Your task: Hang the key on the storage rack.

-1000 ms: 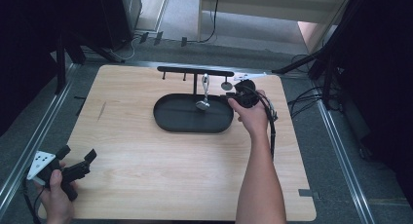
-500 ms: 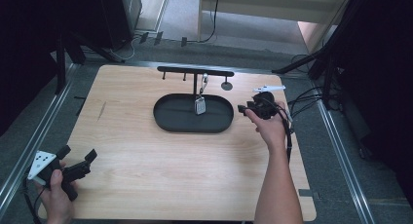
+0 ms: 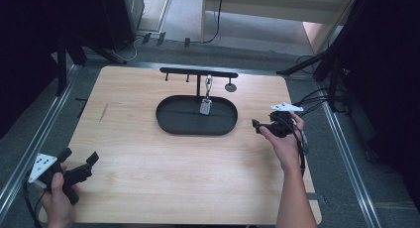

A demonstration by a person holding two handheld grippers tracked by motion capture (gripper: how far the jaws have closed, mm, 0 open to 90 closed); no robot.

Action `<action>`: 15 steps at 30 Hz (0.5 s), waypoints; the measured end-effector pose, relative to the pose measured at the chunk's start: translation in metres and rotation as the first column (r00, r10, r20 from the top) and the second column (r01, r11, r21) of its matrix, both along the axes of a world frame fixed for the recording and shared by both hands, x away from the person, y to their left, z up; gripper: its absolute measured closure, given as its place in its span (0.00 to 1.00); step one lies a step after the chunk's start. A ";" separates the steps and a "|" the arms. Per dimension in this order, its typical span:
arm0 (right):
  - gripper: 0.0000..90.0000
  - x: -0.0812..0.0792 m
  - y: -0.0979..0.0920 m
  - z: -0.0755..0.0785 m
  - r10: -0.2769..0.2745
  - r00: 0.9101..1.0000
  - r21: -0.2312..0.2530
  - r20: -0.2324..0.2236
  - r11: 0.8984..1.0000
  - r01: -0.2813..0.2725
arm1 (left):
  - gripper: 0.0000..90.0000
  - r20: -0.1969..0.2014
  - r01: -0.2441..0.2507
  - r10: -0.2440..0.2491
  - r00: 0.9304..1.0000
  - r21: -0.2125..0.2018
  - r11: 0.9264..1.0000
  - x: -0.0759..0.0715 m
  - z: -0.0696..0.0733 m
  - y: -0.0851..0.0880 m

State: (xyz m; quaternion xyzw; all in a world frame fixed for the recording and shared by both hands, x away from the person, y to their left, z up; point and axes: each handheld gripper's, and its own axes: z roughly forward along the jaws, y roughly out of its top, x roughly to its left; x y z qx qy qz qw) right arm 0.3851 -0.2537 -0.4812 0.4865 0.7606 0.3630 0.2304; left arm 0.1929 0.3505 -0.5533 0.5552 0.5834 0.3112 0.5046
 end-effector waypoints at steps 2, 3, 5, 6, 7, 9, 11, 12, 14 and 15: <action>0.09 -0.009 -0.006 -0.005 -0.011 1.000 -0.001 0.023 1.000 0.011 | 0.00 0.000 -0.001 0.001 1.000 0.000 1.000 0.000 0.000 0.000; 0.03 -0.013 -0.008 -0.007 -0.016 1.000 0.002 0.024 1.000 0.016 | 0.00 0.000 -0.001 0.001 1.000 0.000 1.000 0.000 0.000 0.000; 0.00 -0.020 -0.012 -0.010 -0.010 0.999 0.015 0.036 1.000 0.009 | 0.00 0.001 0.000 0.000 1.000 0.000 1.000 0.000 0.000 0.000; 0.00 -0.023 -0.013 -0.012 -0.008 0.999 0.013 0.041 1.000 0.008 | 0.00 0.001 0.000 0.000 1.000 0.000 1.000 0.000 0.000 0.000; 0.00 -0.023 -0.013 -0.012 -0.008 0.999 0.013 0.041 1.000 0.008 | 0.00 0.000 0.000 0.000 1.000 0.001 1.000 0.000 0.000 0.000; 0.00 -0.032 -0.017 -0.015 -0.025 0.997 0.006 0.073 1.000 0.025 | 0.00 0.001 0.000 0.000 1.000 0.001 1.000 0.000 0.000 0.000; 0.00 -0.045 -0.024 -0.021 -0.067 0.990 0.030 0.121 0.997 0.064 | 0.00 0.001 0.000 0.000 1.000 0.001 1.000 0.000 0.000 0.000; 0.00 -0.045 -0.024 -0.021 -0.067 0.990 0.030 0.121 0.997 0.064 | 0.00 0.001 0.000 0.000 1.000 0.001 1.000 0.000 0.000 0.000; 0.00 -0.055 -0.029 -0.026 -0.098 0.985 0.052 0.143 0.994 0.091 | 0.00 0.001 0.000 0.000 1.000 0.001 1.000 0.000 0.000 0.000; 0.00 -0.059 -0.031 -0.030 -0.109 0.983 0.057 0.149 0.993 0.101 | 0.00 0.001 0.000 0.000 1.000 0.001 1.000 0.000 0.000 0.000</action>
